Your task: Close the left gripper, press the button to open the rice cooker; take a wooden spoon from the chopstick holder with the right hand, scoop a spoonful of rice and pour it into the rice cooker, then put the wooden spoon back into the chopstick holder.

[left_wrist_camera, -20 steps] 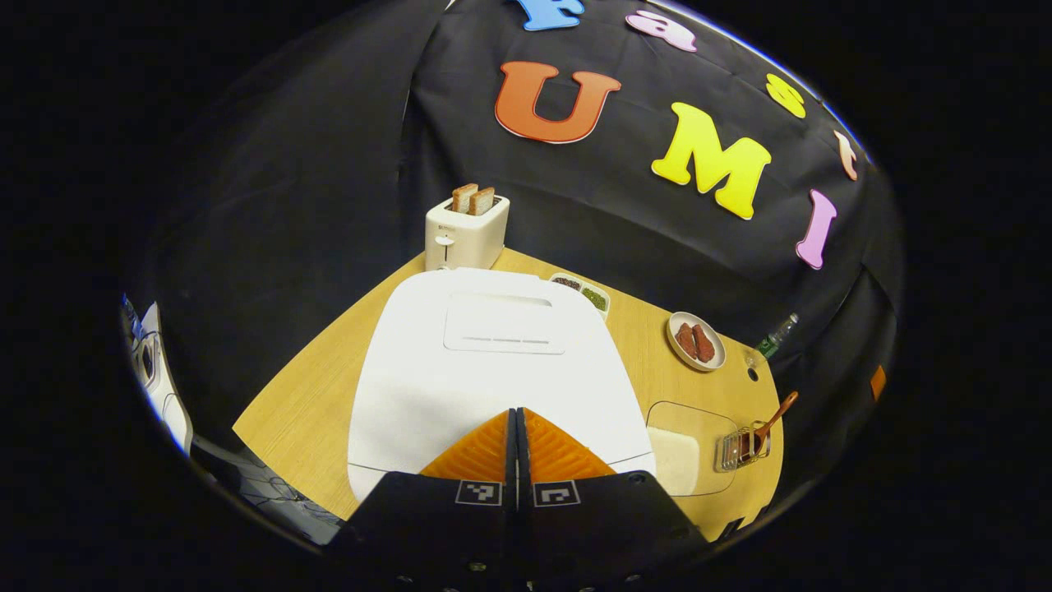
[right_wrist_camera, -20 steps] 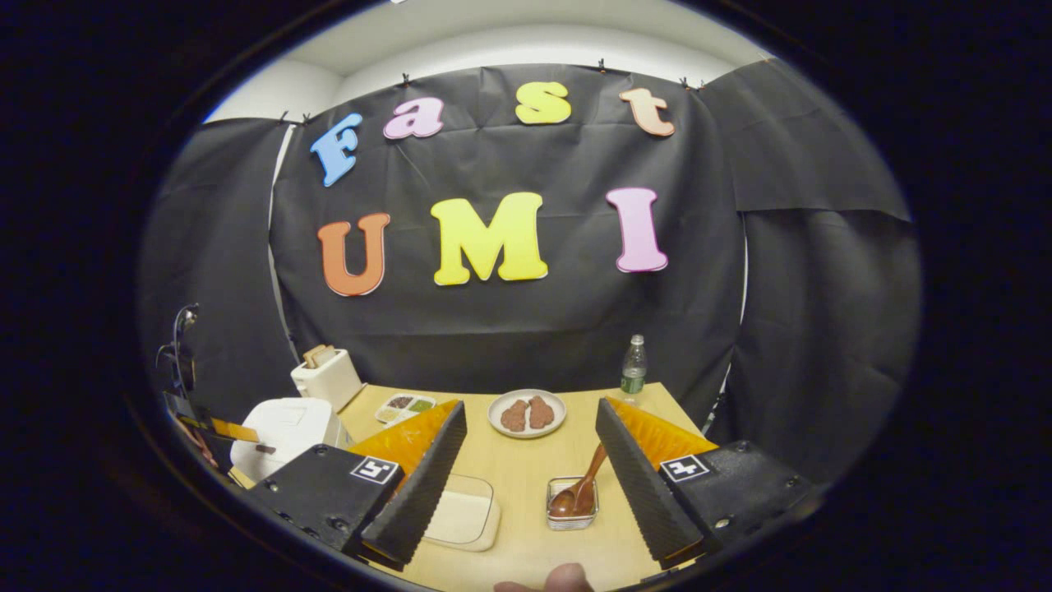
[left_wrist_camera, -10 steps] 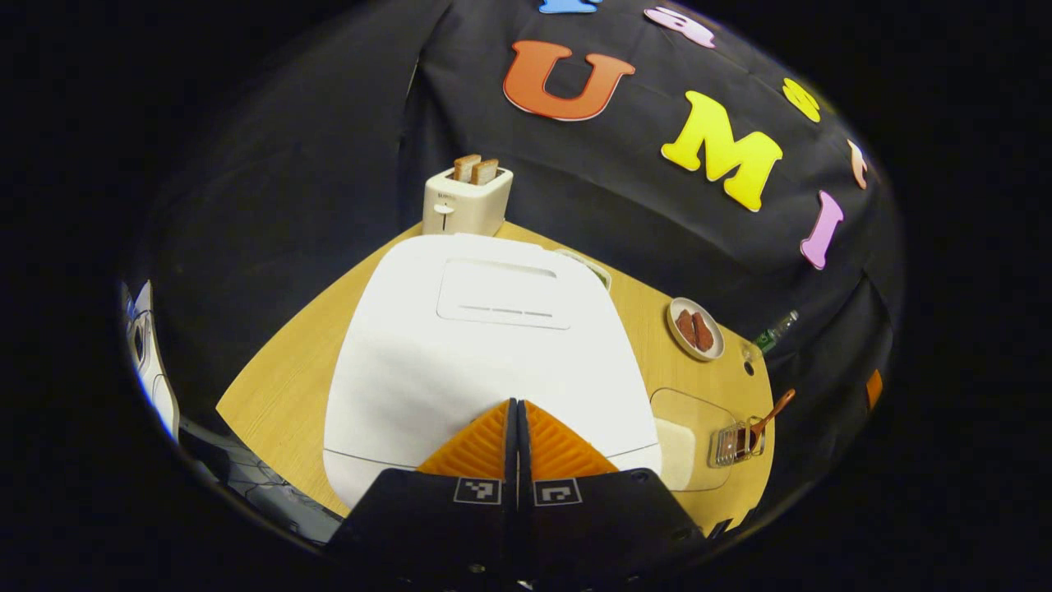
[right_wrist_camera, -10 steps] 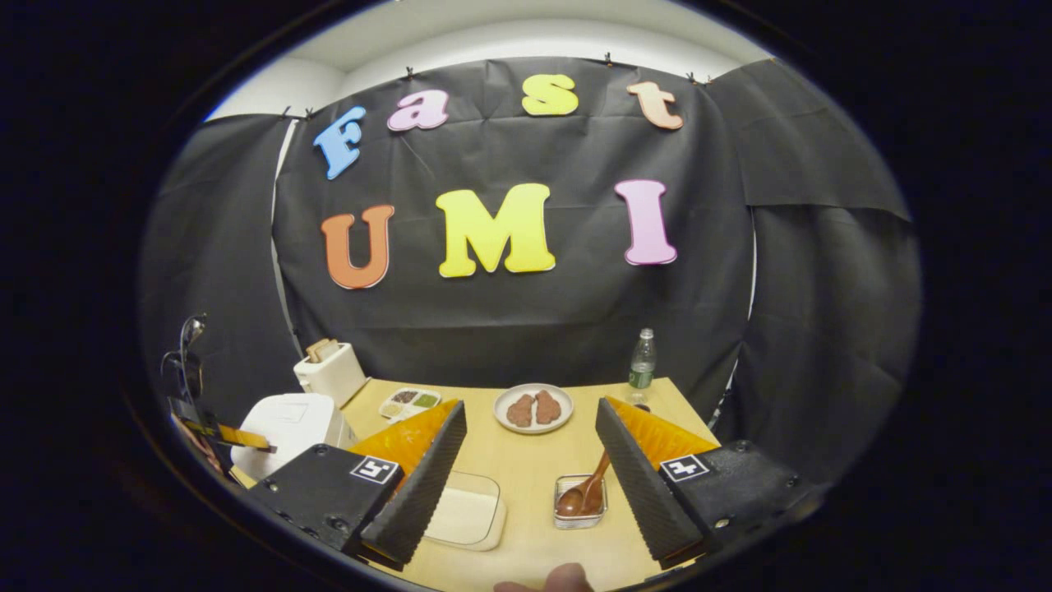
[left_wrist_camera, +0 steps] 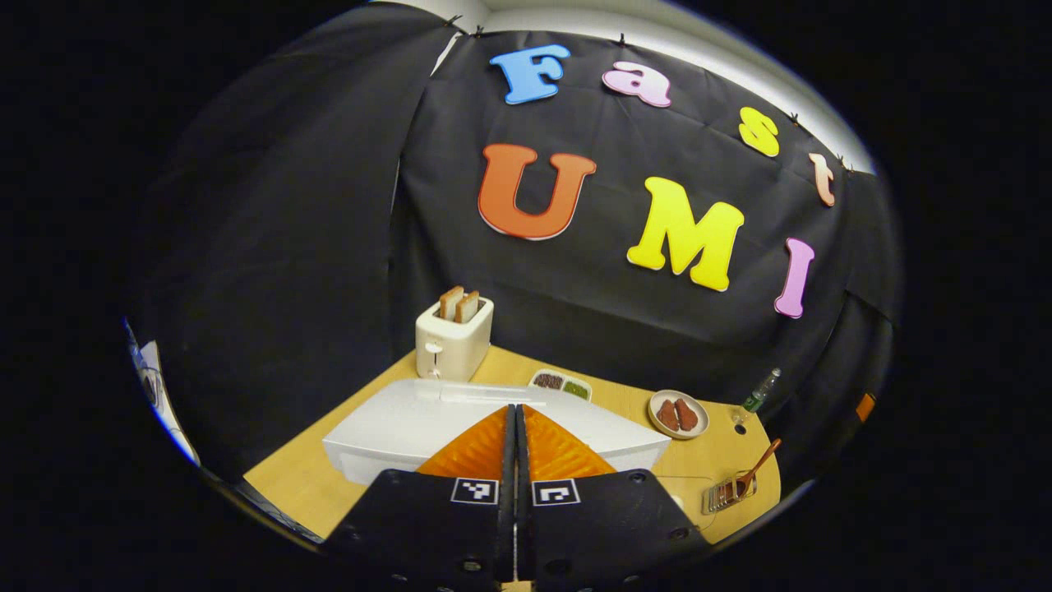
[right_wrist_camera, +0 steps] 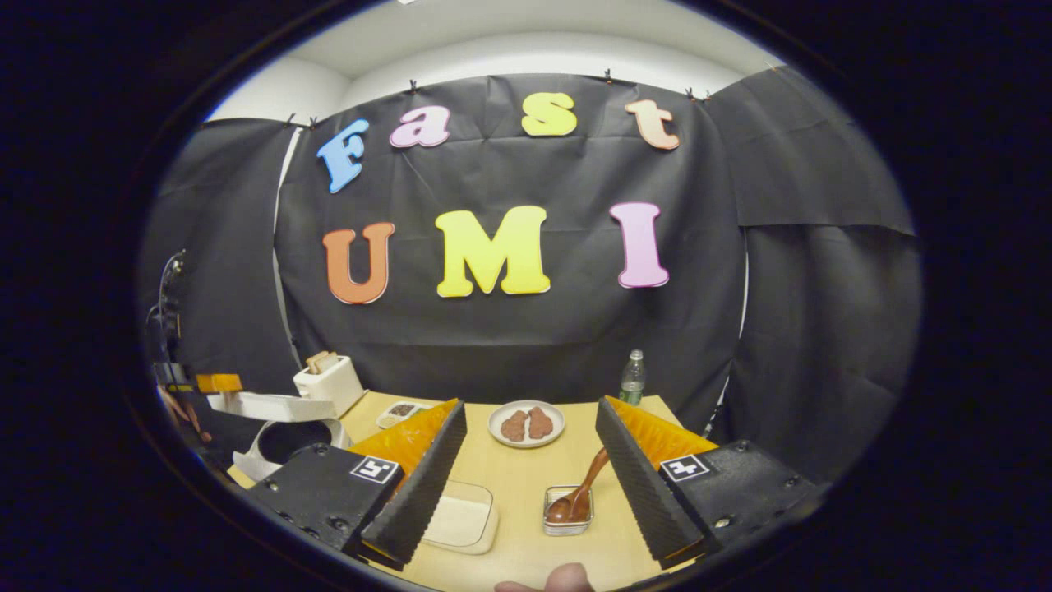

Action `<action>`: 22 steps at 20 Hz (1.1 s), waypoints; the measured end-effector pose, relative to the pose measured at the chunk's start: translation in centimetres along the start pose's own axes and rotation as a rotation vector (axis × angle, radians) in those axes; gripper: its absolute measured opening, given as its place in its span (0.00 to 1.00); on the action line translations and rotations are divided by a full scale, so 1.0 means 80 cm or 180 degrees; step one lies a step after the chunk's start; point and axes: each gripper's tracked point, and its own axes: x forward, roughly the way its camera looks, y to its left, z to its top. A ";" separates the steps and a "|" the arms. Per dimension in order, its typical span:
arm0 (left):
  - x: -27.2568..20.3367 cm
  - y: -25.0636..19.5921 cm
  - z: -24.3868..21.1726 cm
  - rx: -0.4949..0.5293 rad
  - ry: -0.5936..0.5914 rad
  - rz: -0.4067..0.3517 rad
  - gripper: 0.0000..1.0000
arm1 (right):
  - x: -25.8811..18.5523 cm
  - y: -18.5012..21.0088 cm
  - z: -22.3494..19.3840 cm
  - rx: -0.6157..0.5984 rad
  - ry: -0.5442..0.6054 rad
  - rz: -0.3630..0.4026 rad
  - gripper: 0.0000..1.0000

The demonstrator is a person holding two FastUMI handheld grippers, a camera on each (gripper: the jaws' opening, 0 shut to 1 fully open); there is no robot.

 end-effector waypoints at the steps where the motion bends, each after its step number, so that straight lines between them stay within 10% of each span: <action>1: 0.007 -0.001 0.024 0.0065 -0.0171 -0.0008 0.04 | -0.004 -0.005 0.006 -0.0013 -0.0035 -0.0029 1.00; 3: 0.004 -0.010 0.068 0.0097 -0.0477 -0.0023 0.27 | -0.012 -0.011 0.010 -0.0035 -0.0070 -0.0050 1.00; 4: 0.002 -0.016 0.089 0.0100 -0.0648 -0.0053 0.10 | -0.017 -0.015 0.014 -0.0036 -0.0106 -0.0069 0.98; 7: -0.016 -0.027 0.127 0.0206 -0.0964 -0.0084 0.15 | -0.026 -0.016 0.012 -0.0053 -0.0123 -0.0046 0.98; 9: -0.034 -0.036 0.137 0.0232 -0.1042 -0.0093 0.37 | -0.028 -0.019 0.013 -0.0060 -0.0147 -0.0042 1.00; 11: -0.055 -0.042 0.141 0.0225 -0.1111 -0.0095 0.83 | -0.029 -0.022 0.009 -0.0009 -0.0147 -0.0044 0.99; 13: -0.073 -0.047 0.133 0.0201 -0.1098 -0.0086 0.94 | -0.029 -0.027 -0.002 0.0059 -0.0092 -0.0050 0.98; 22: -0.113 -0.111 0.069 0.0455 -0.0893 -0.0169 0.94 | 0.005 -0.054 -0.067 0.0103 0.0301 0.0080 0.98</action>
